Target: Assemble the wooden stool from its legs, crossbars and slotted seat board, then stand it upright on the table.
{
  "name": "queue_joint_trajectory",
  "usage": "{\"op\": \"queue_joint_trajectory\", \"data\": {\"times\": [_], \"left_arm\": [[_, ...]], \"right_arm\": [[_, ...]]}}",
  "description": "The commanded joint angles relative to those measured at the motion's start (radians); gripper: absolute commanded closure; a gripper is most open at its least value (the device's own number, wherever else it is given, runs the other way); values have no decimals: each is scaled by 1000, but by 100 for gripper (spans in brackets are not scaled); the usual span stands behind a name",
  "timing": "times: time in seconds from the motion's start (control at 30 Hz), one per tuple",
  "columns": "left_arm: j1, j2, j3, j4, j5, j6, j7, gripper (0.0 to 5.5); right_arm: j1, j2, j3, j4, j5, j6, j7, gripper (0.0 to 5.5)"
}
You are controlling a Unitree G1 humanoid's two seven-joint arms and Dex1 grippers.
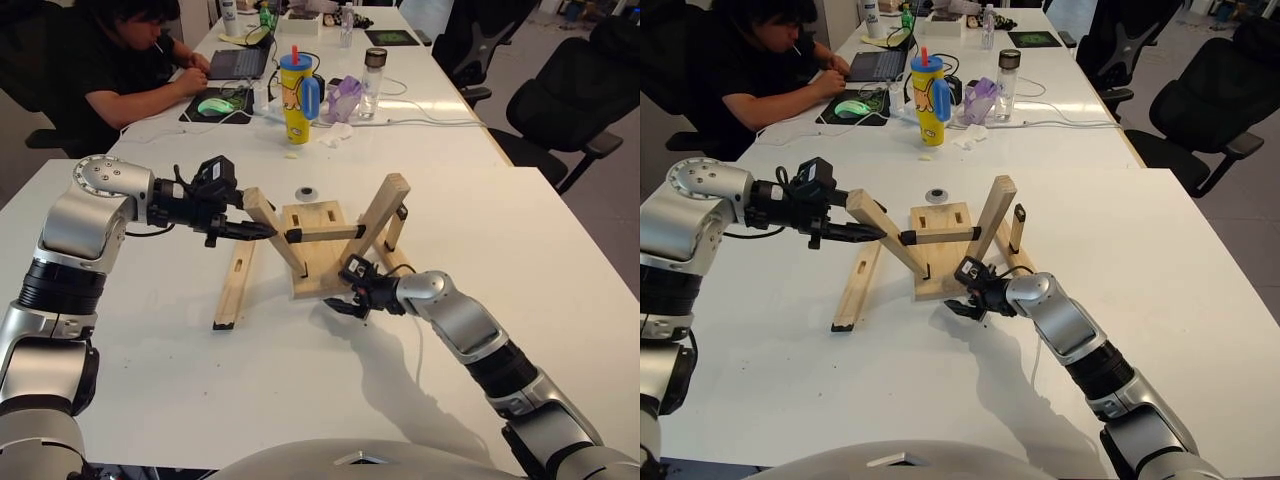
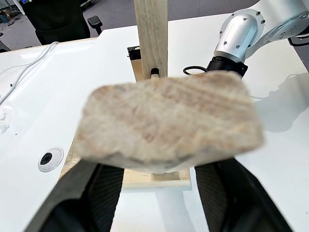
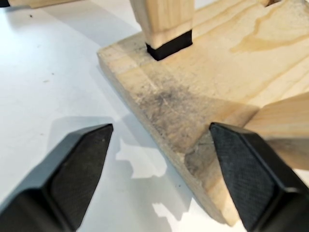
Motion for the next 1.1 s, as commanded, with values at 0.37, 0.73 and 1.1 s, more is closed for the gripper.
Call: {"op": "queue_joint_trajectory", "data": {"times": [0.37,0.73,1.1], "left_arm": [[51,-102,-148,132,87,121,43,342],[28,-75,-145,124,77,124,29,342],[-15,-104,-170,154,86,110,27,342]], "right_arm": [[141,99,-76,73,85,-175,34,224],[37,350,-345,-400,376,-153,-269,422],[69,285,8,93,-68,24,-449,549]]}}
